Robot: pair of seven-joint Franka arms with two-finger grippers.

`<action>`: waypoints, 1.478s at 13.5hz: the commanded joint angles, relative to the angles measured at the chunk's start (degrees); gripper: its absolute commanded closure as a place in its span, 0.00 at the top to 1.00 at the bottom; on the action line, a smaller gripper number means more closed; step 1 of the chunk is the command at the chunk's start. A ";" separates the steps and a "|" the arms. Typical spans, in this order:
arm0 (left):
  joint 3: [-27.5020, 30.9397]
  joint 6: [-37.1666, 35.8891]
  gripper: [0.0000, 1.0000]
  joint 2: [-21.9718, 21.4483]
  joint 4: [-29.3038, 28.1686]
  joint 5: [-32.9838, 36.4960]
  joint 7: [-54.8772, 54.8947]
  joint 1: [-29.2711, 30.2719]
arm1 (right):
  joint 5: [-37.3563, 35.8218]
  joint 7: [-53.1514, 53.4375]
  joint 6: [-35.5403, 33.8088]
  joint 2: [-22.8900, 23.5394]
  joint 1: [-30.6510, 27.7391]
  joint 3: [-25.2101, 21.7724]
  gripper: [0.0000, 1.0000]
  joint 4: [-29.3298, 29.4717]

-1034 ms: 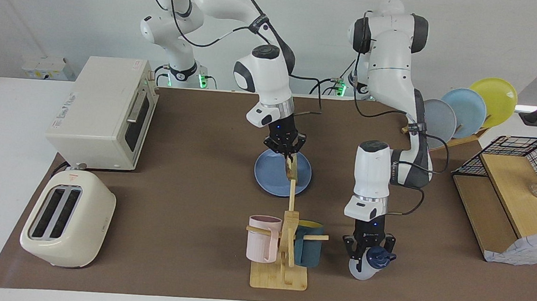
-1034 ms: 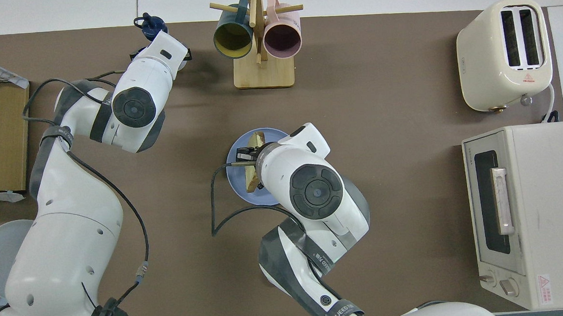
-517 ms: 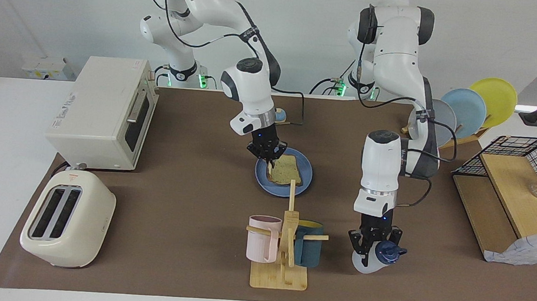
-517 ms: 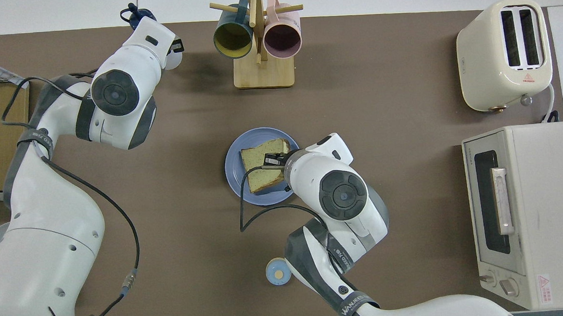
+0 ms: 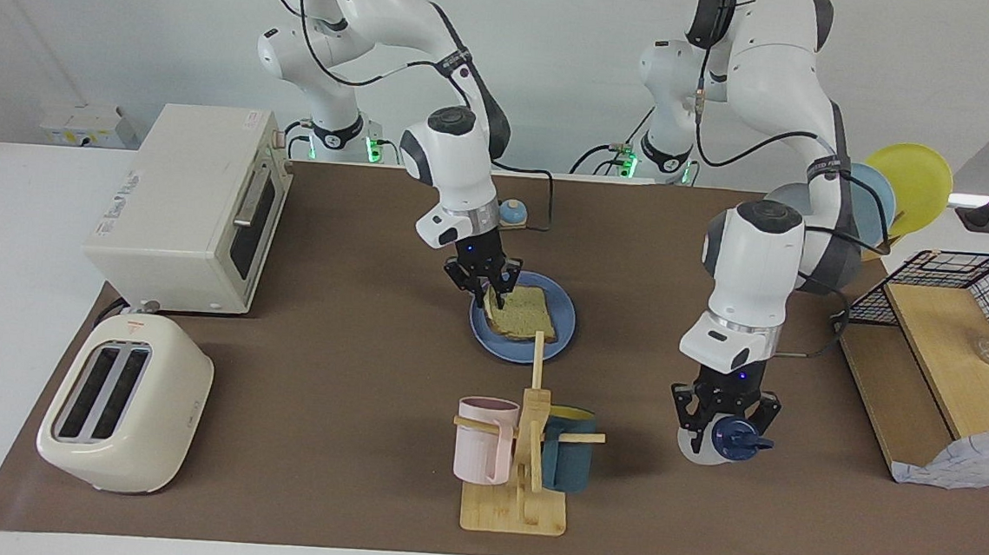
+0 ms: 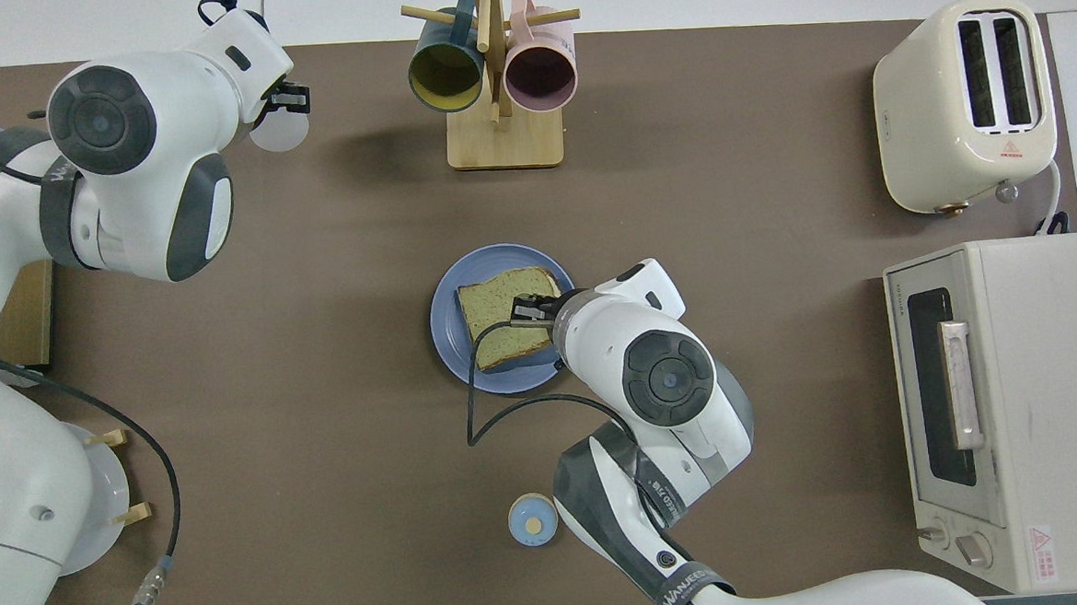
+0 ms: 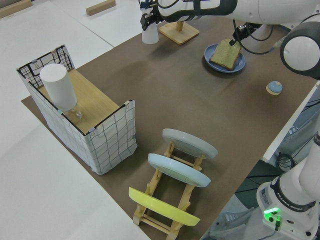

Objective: Put bread on plate and add seasoning
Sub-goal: 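Lift the blue-capped bottle with the left gripper and bring it toward the plate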

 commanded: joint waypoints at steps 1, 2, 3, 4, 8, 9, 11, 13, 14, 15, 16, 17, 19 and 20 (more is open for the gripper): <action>-1.60 -10.68 0.00 -6.97 -2.28 -5.44 10.12 0.18 | 0.68 0.13 -0.14 -1.41 -0.64 0.16 1.00 -0.99; -1.52 -15.34 0.00 -9.08 -2.37 -7.99 14.87 0.18 | 0.68 0.04 -0.40 -1.59 -1.16 0.07 1.00 -0.90; -1.52 -20.52 0.00 -11.89 -2.54 -10.28 20.83 0.61 | 0.68 -0.05 -1.27 -2.02 -1.69 0.16 1.00 -0.64; -1.34 -24.49 0.00 -14.09 -2.54 -11.69 24.20 0.70 | 0.68 -0.14 -1.80 -2.38 -2.04 0.07 1.00 -0.37; -0.99 -36.11 0.00 -23.23 -5.88 -13.90 36.60 0.79 | 0.77 0.48 -1.90 -4.40 -3.10 0.33 1.00 1.21; -0.99 -38.04 0.00 -25.25 -7.10 -13.90 38.71 0.70 | 0.86 0.48 -1.98 -5.01 -3.45 0.33 1.00 1.56; -0.99 -39.90 0.00 -30.34 -11.57 -13.90 44.85 0.18 | 0.77 0.39 -2.16 -5.63 -2.93 0.51 1.00 1.74; -1.43 -40.17 0.00 -34.74 -16.58 -13.90 49.26 -0.26 | 0.68 -0.31 -3.12 -7.47 -2.93 0.60 1.00 1.91; -1.52 -40.17 0.00 -37.11 -19.22 -13.90 50.24 -1.66 | 0.85 -0.49 -5.39 -7.56 -3.19 0.60 1.00 3.74; -1.43 -39.91 0.00 -39.05 -22.03 -13.90 52.69 -3.24 | 1.55 -0.49 -13.24 -7.22 -3.36 0.77 1.00 8.72; -1.52 -40.00 0.00 -39.68 -23.01 -13.90 54.71 -3.43 | 4.52 -0.40 -18.98 -6.87 -3.28 0.69 1.00 12.95; -1.52 -40.17 0.00 -40.38 -23.81 -13.99 56.65 -4.21 | 9.25 -0.40 -23.30 -6.77 -3.71 0.69 1.00 16.21; -1.52 -40.17 0.00 -41.35 -25.39 -14.08 58.68 -4.92 | 16.13 -0.23 -29.38 -7.39 -4.07 0.25 1.00 20.62; -1.52 -40.17 0.00 -42.31 -26.61 -14.08 59.91 -6.14 | 17.45 -0.14 -32.10 -7.82 -3.98 0.16 1.00 22.37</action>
